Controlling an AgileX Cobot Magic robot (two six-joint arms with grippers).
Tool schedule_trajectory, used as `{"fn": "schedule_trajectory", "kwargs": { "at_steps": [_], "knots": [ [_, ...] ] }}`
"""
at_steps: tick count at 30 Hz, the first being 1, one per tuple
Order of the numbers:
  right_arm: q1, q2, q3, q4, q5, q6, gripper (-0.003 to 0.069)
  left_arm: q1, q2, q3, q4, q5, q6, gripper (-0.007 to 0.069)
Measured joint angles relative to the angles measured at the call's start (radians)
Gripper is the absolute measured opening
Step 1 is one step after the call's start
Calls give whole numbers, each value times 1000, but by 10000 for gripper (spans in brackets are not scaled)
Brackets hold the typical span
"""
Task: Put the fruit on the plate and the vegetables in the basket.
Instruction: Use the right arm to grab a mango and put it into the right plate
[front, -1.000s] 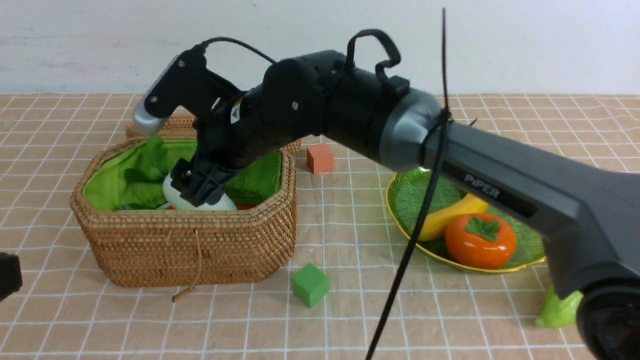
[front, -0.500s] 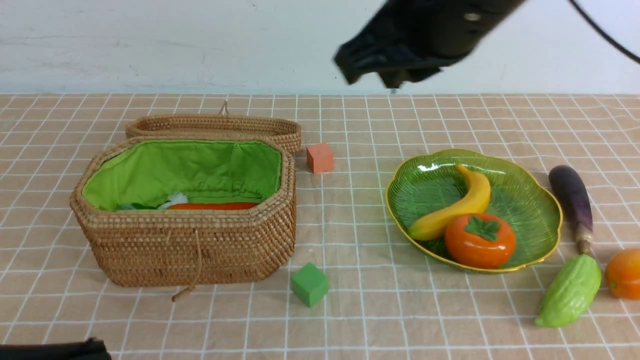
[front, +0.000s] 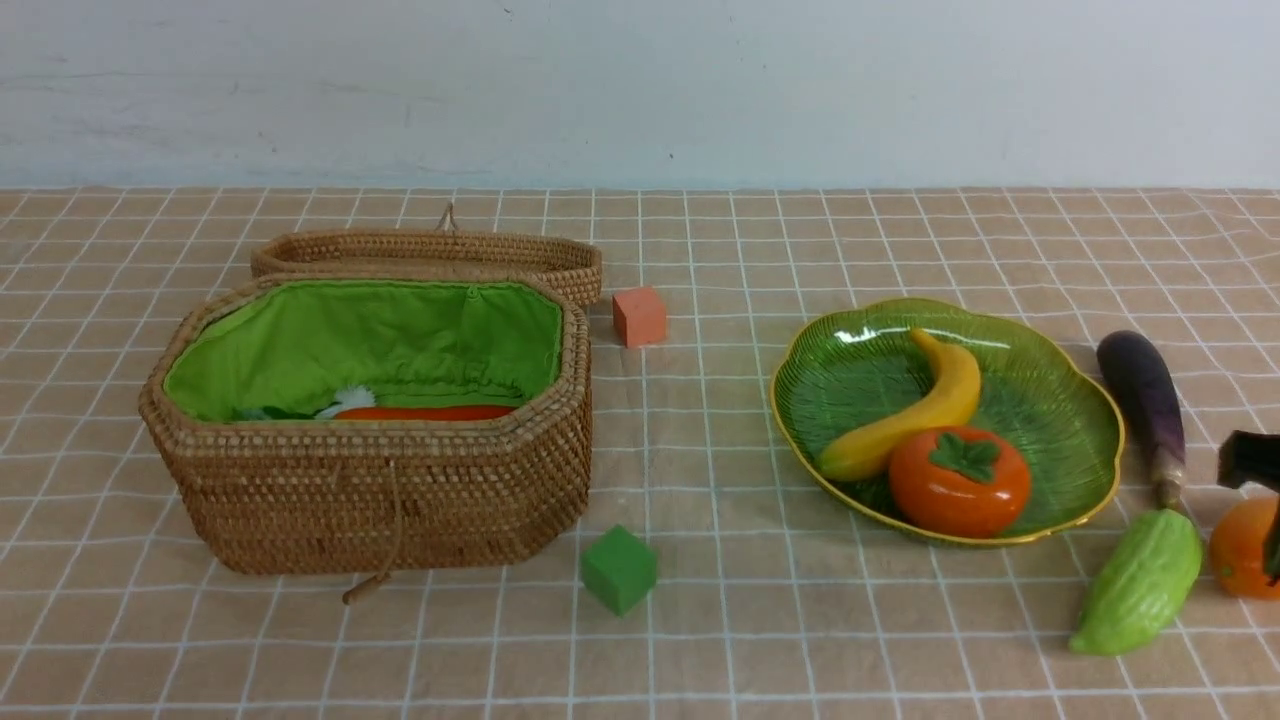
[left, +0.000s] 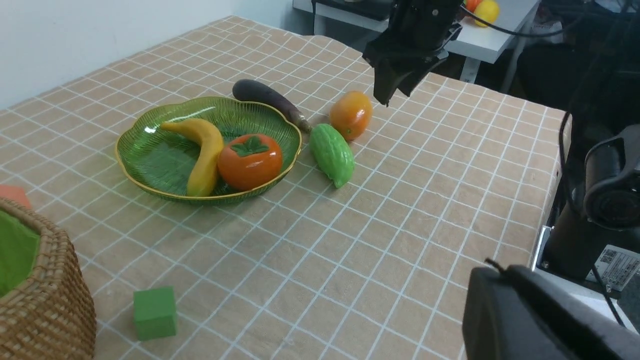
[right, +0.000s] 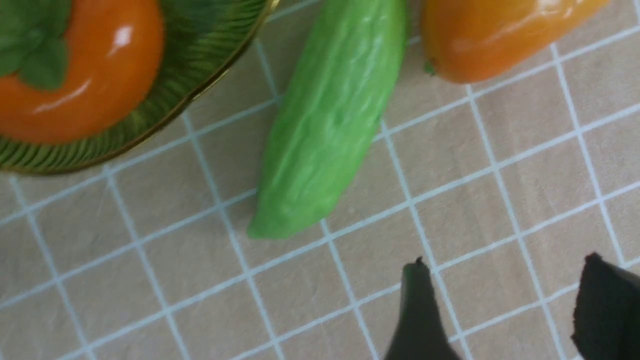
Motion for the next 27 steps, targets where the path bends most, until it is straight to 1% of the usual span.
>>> {"fn": "schedule_trajectory", "kwargs": {
  "at_steps": [2,5,7,10,13,17,22,27],
  "knots": [
    [-110,31,-6,25,-39,-20,488,0,0,0,0,-1,0,-13],
    [-227,88,-23,69,-93,-37,524,0,0,0,-1,-2,0,-13],
    [-287,139,-42,115,-137,-60,542,0,0,0,-2,-2,0,-13],
    [-339,226,-91,209,-193,-96,562,0,0,0,-2,-2,0,-13],
    [-363,332,-168,286,-198,-133,580,0,0,0,-2,-2,0,-13],
    [-364,464,-266,317,-158,-148,595,0,0,0,-2,-2,0,-13],
    [-364,577,-347,286,-84,-107,599,0,0,0,-2,-2,0,-13],
    [-363,618,-370,279,-70,-89,602,0,0,0,-2,-2,0,-13]
  ]
}}
